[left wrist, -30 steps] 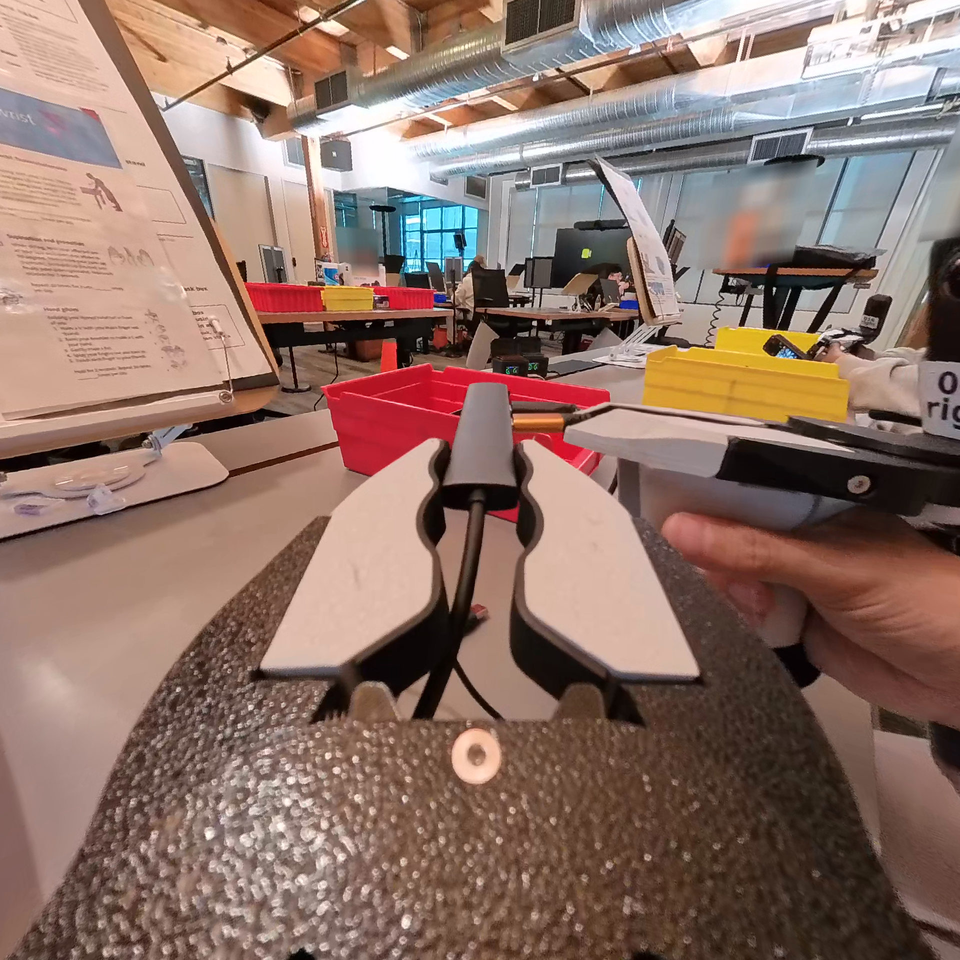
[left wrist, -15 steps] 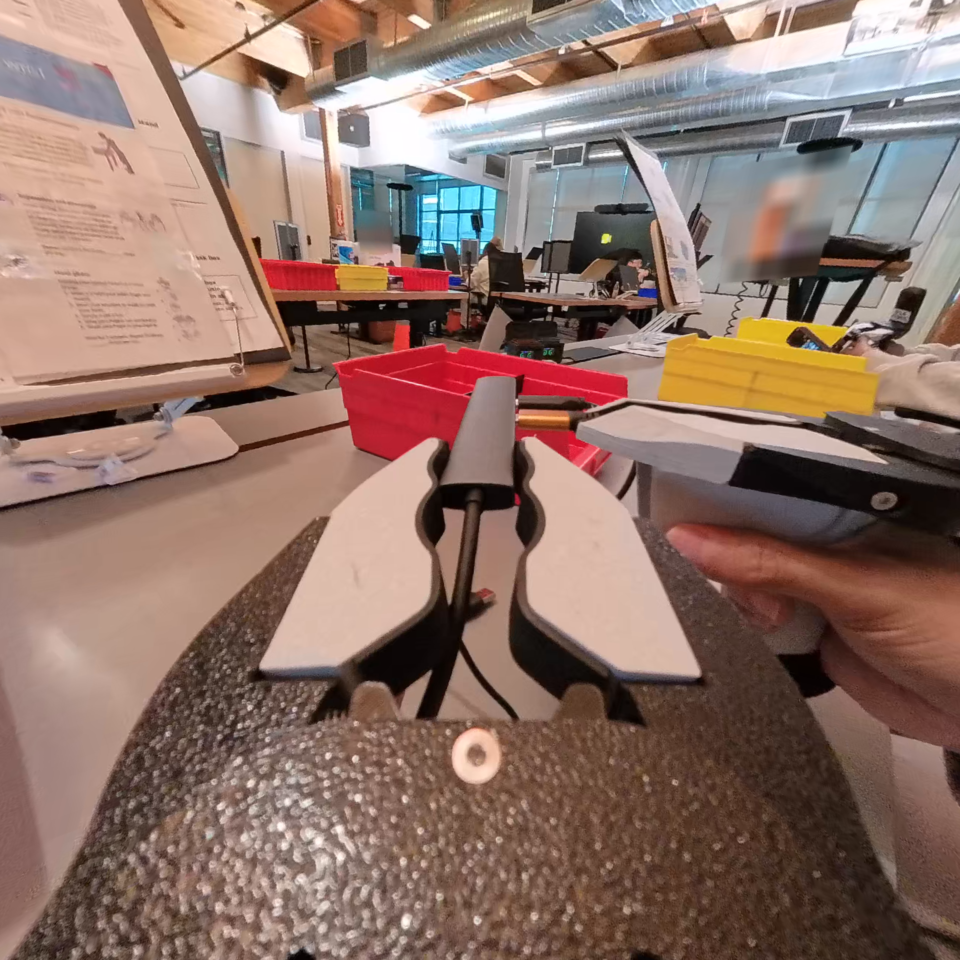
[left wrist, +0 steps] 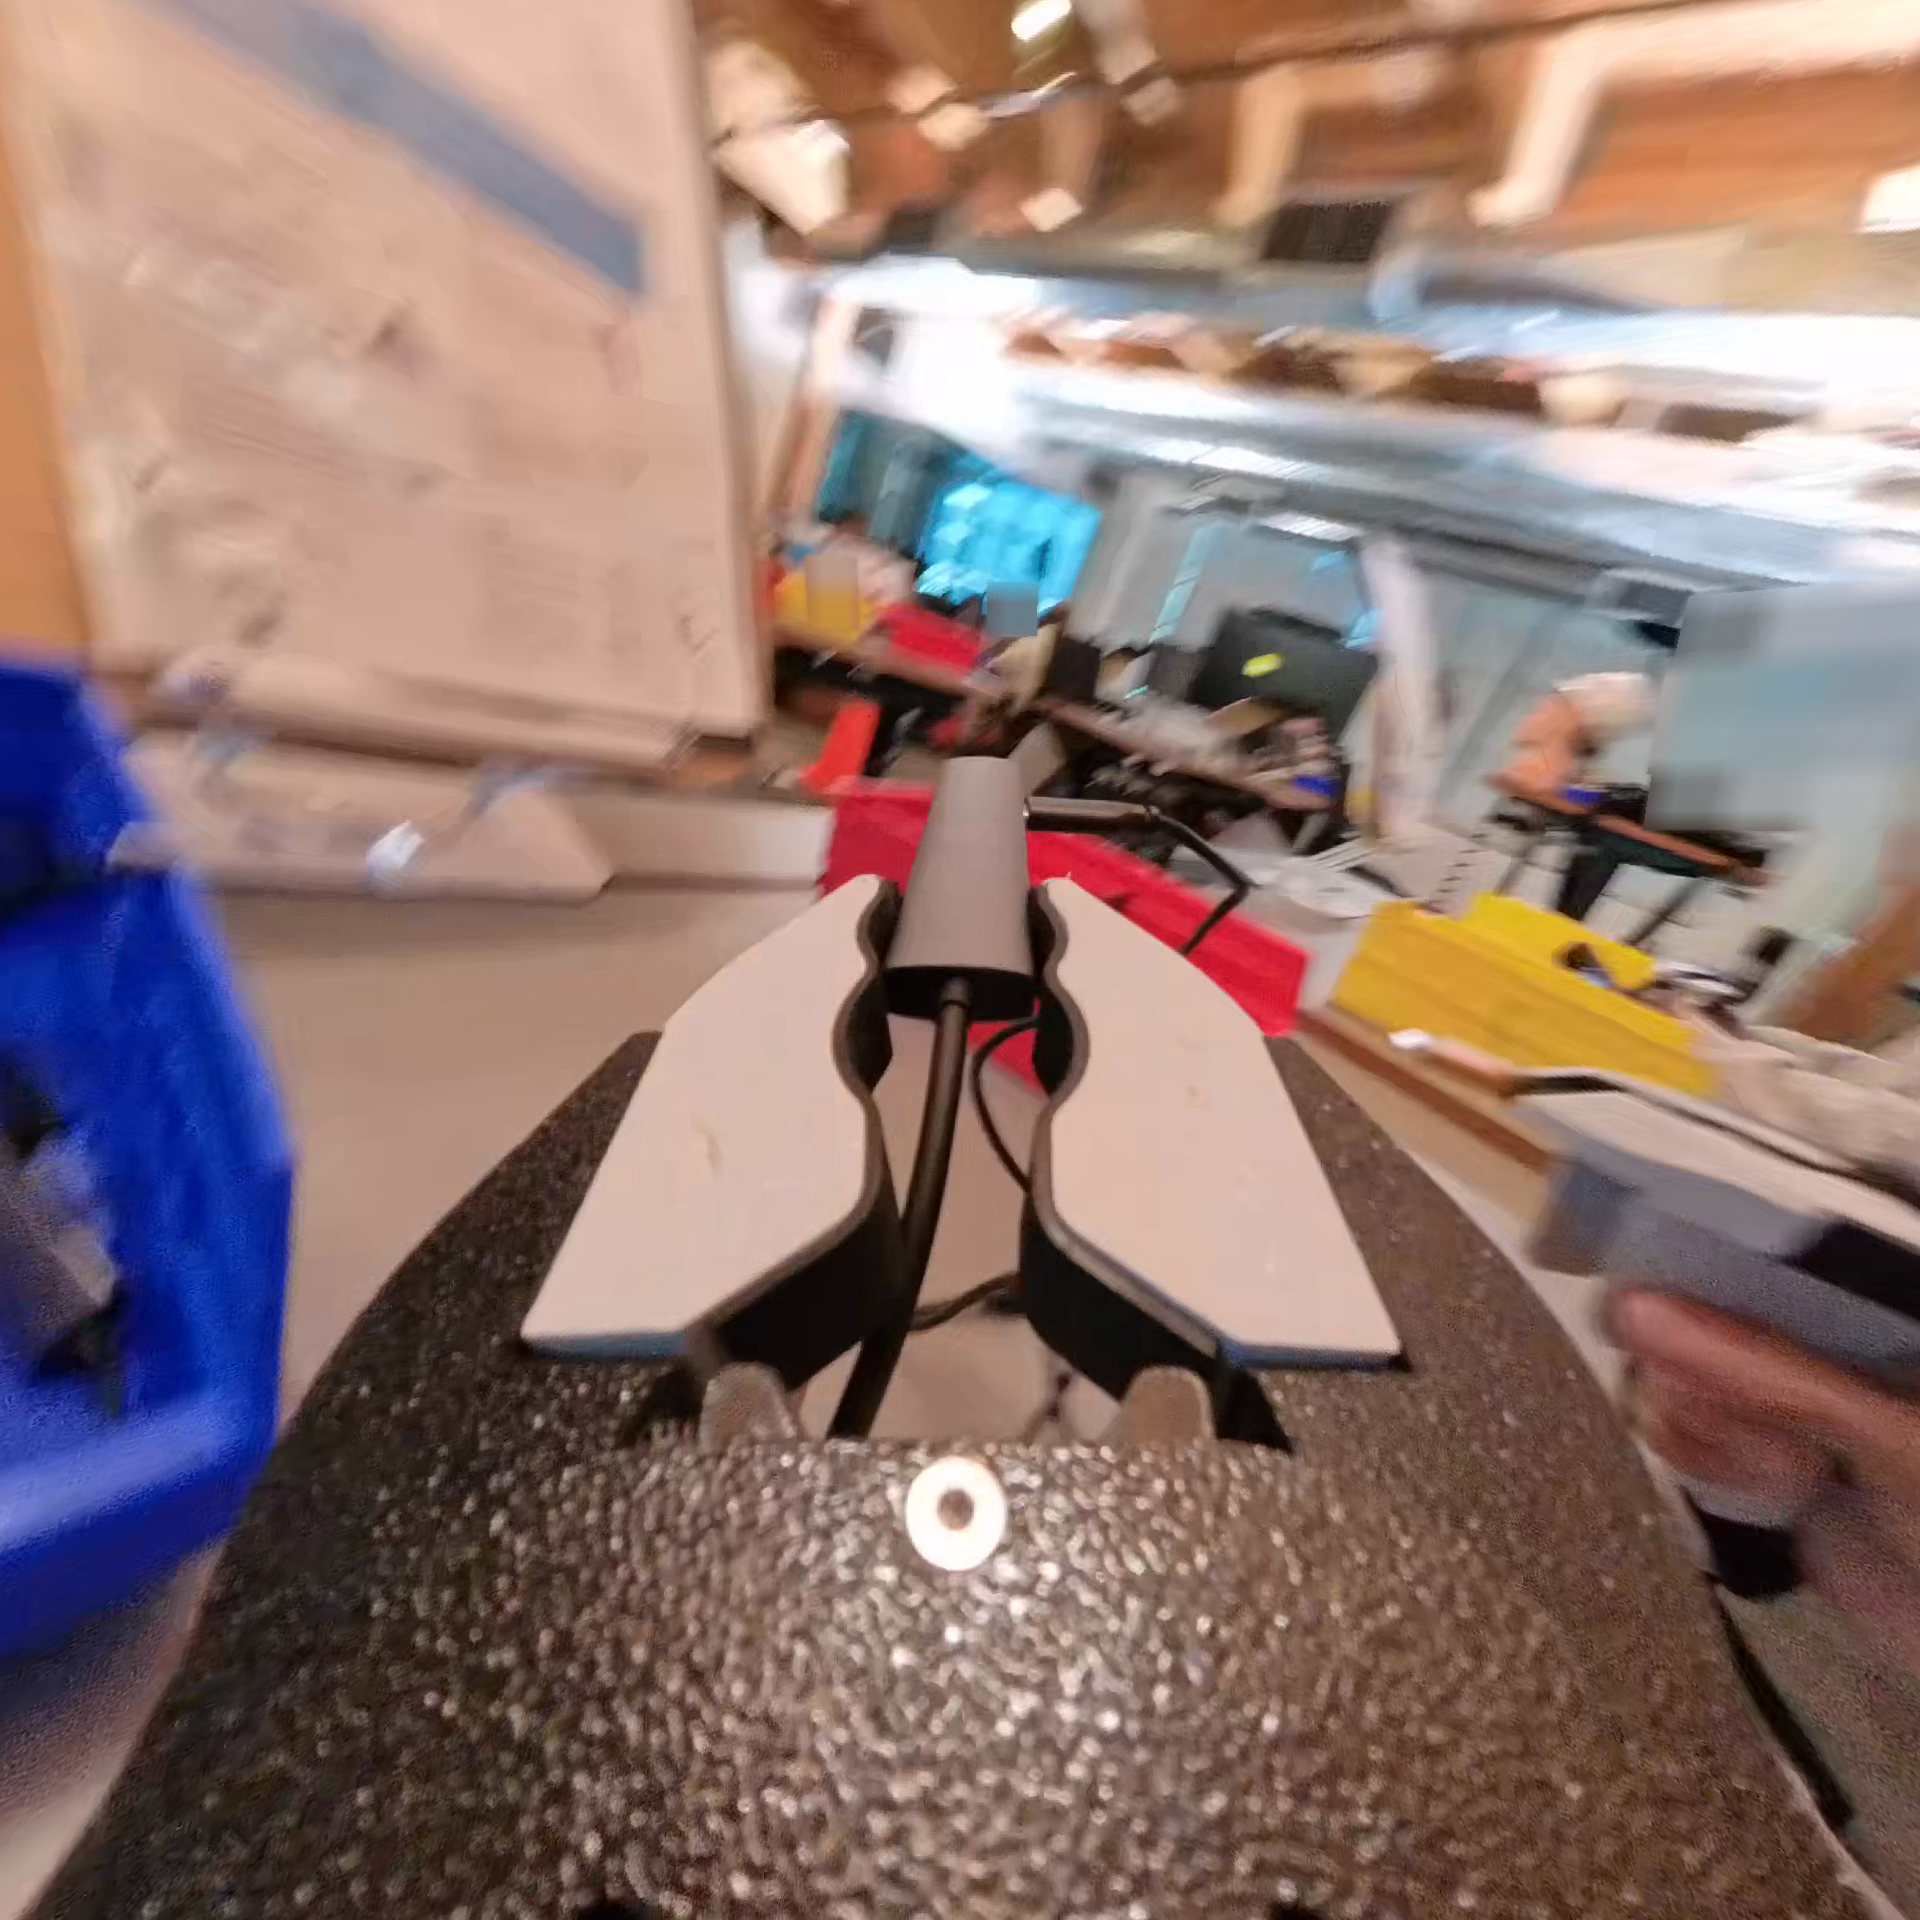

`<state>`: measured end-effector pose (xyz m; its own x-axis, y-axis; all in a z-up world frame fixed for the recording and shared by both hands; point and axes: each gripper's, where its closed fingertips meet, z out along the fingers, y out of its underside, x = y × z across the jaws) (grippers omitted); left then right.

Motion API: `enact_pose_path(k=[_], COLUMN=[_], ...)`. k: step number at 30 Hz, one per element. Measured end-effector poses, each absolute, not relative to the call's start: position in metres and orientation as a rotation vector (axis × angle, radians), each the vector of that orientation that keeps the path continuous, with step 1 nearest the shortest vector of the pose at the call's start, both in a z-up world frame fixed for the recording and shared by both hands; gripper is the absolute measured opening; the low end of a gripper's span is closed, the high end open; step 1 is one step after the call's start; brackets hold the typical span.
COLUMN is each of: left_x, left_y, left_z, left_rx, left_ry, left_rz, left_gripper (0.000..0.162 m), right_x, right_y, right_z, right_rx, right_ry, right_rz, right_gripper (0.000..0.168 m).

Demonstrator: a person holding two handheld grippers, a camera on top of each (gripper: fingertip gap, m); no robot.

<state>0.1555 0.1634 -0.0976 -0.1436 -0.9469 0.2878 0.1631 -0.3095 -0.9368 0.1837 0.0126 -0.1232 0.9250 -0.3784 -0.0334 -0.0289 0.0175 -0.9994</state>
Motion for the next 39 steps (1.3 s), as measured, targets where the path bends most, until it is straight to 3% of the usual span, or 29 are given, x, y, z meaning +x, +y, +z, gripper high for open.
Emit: enact_pose_path(k=[1, 4, 13, 20, 24, 29, 33, 37, 39], left_x=[0.149, 0.147, 0.155, 0.161, 0.165, 0.168, 0.169, 0.170, 0.171], left_y=[0.144, 0.107, 0.149, 0.133, 0.125, 0.122, 0.126, 0.130, 0.132], left_z=[-0.079, -0.062, -0.093, -0.101, -0.107, -0.113, -0.118, -0.120, -0.122], left_rx=[-1.113, -1.000, -1.101, -1.031, -1.013, -1.001, -1.019, -1.042, -1.050], left_ry=[1.038, 1.103, 1.113, 1.208, 1.240, 1.273, 1.272, 1.256, 1.261], left_rz=[-1.557, -1.484, -1.423, -1.382, -1.399, -1.400, -1.408, -1.434, -1.428], left_gripper=[0.024, 0.023, 0.023, 0.023, 0.023, 0.023, 0.023, 0.023, 0.023], right_x=[0.192, 0.205, 0.305, 0.408, 0.446, 0.441, 0.439, 0.464, 0.463], right_y=[0.007, -0.003, -0.045, -0.038, -0.015, 0.007, -0.002, -0.035, -0.038], right_z=[-0.118, -0.082, 0.025, 0.052, -0.009, -0.096, -0.161, -0.190, -0.185], right_rx=[-1.517, -1.446, -1.285, -1.049, -1.155, -1.390, -1.867, -2.223, -2.255], right_ry=[0.336, 0.318, 0.194, 0.232, 0.278, 0.236, 0.038, -0.077, -0.145], right_rz=[-0.288, -0.174, -0.346, -0.498, -0.626, -0.459, -0.471, -0.758, -0.779], right_gripper=[0.007, 0.007, 0.007, 0.007, 0.007, 0.008, 0.008, 0.034, 0.035])
